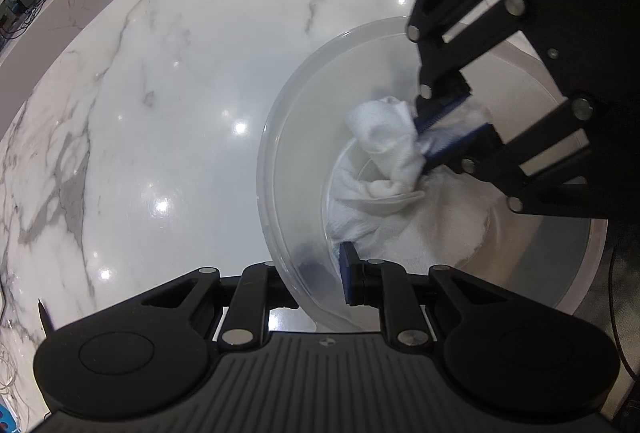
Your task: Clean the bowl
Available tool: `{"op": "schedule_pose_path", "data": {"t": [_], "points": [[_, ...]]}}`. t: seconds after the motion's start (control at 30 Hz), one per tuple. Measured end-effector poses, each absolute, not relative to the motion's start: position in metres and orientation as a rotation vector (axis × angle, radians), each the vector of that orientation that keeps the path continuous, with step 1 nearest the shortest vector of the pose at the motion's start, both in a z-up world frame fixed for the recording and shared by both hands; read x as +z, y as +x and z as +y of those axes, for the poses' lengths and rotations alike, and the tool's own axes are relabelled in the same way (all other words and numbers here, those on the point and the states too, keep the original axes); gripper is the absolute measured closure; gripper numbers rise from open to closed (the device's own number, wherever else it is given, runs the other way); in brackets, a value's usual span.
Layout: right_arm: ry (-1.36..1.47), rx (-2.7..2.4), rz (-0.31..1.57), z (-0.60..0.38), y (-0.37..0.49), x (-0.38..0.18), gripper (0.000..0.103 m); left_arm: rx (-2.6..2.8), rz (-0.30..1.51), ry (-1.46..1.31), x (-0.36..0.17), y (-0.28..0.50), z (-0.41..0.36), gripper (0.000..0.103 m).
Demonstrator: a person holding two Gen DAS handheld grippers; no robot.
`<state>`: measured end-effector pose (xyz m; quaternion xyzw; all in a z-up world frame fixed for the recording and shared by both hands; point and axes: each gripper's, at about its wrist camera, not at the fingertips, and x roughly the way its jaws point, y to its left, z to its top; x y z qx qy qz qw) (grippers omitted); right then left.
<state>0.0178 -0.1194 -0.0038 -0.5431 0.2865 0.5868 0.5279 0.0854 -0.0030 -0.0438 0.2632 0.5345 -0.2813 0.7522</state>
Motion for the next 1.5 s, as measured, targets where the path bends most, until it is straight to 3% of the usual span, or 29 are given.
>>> {"op": "schedule_pose_path", "data": {"t": [0.4,0.5,0.67,1.17,1.5], "points": [[-1.241,1.475,0.598,-0.120,0.018,-0.009,0.092,-0.621,1.169,0.582,-0.041,0.082,-0.001,0.088],[-1.243,1.490,0.587,-0.053,0.035,-0.043,0.092,-0.620,1.172,0.580,-0.040,0.081,-0.001,0.088],[-1.251,1.522,0.574,-0.043,0.032,-0.048,0.092,-0.616,1.170,0.576,-0.037,0.076,-0.001,0.088],[-1.346,1.518,0.724,-0.050,0.022,-0.043,0.092,-0.615,1.168,0.579,-0.027,0.057,-0.006,0.088],[-1.363,1.402,0.716,-0.043,0.036,-0.047,0.092,-0.612,1.171,0.573,-0.020,0.052,-0.009,0.087]]}}
